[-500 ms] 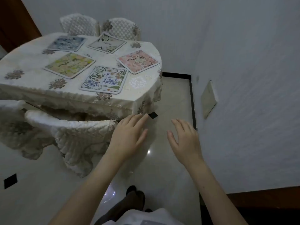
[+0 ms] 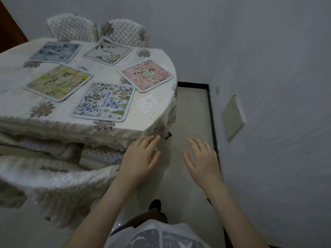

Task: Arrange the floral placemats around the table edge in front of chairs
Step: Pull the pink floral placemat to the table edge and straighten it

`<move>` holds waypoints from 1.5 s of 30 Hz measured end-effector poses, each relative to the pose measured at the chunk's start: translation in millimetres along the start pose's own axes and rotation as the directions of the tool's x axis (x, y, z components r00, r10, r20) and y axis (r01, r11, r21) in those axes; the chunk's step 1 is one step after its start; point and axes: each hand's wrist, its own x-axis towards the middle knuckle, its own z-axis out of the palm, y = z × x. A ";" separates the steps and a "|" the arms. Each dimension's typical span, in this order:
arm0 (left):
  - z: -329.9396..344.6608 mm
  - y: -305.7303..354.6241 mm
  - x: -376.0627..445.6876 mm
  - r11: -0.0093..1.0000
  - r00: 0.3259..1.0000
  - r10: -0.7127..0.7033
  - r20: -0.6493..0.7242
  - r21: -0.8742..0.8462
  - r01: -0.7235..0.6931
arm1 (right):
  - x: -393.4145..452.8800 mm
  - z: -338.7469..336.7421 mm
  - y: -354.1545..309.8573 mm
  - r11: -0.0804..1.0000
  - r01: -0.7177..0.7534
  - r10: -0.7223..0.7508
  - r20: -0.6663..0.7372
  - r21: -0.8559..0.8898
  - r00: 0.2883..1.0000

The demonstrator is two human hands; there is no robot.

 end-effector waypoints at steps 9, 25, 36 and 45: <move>-22.2 -44.2 140.9 0.997 0.998 0.068 0.010 0.025 -0.068 | 140.8 -9.8 3.9 0.999 -0.040 0.039 -0.043 -0.031 0.998; 48.1 -19.5 298.6 0.989 0.989 -0.144 -0.013 0.032 0.145 | 322.3 7.2 109.9 0.991 0.124 -0.128 0.091 0.047 0.988; 51.1 14.6 388.1 0.878 0.863 -0.474 -0.176 -0.014 0.479 | 463.3 -12.3 158.4 0.909 0.387 -0.408 0.151 0.153 0.900; 78.5 -14.8 415.4 0.781 0.774 -0.618 -0.140 0.000 0.624 | 517.2 42.2 164.0 0.864 0.463 -0.502 0.264 0.200 0.823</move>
